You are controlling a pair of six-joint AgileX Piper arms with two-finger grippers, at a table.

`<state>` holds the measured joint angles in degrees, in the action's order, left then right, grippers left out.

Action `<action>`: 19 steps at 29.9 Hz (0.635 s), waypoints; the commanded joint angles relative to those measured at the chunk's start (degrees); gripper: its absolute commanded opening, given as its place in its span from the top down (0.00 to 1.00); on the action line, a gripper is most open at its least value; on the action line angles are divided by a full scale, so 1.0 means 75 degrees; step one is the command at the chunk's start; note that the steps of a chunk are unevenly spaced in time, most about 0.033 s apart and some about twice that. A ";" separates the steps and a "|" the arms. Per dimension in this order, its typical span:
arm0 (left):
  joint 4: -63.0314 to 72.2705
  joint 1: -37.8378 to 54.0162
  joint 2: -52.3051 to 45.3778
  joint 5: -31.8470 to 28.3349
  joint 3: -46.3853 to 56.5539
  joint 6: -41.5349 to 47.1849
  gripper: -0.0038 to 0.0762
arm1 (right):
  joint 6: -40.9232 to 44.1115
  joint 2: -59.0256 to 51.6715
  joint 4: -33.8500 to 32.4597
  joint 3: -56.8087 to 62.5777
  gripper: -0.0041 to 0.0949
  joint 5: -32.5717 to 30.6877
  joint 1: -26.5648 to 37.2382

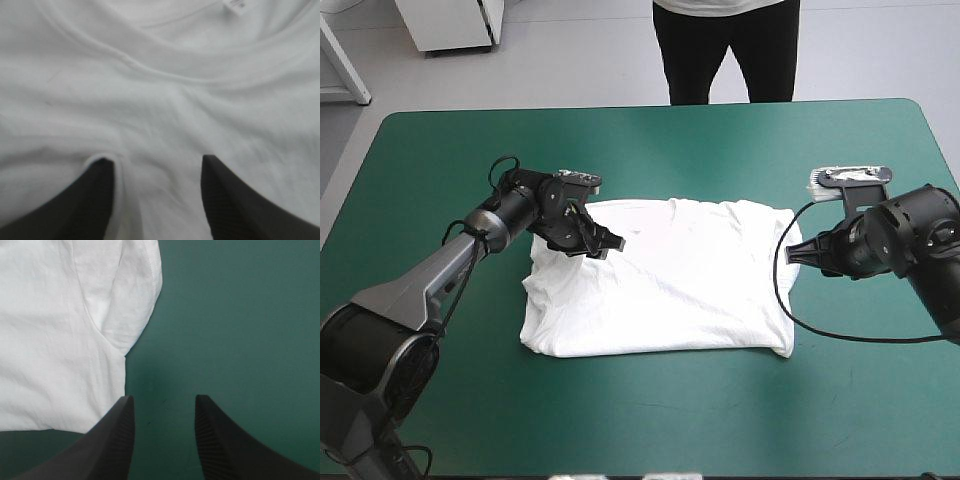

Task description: Fold the cloth

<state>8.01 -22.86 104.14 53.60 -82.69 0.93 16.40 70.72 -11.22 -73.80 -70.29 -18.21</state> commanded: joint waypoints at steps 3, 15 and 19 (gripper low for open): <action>-0.0074 -0.0046 -0.0819 0.0410 -0.0729 -0.0040 0.41 | 0.0213 0.0094 -0.0031 -0.0244 0.58 0.0190 0.0189; -0.0362 -0.0046 -0.1686 0.1564 -0.0773 -0.0069 0.41 | -0.0856 0.2104 0.1033 -0.1120 0.47 0.1333 0.1171; -0.0904 -0.0046 -0.1976 0.1872 -0.0773 -0.0015 0.42 | -0.1037 0.3222 0.1128 -0.1955 0.45 0.1219 0.1171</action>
<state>3.58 -22.86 93.35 66.92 -86.55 0.31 10.33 91.99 -3.09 -83.37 -62.38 -9.87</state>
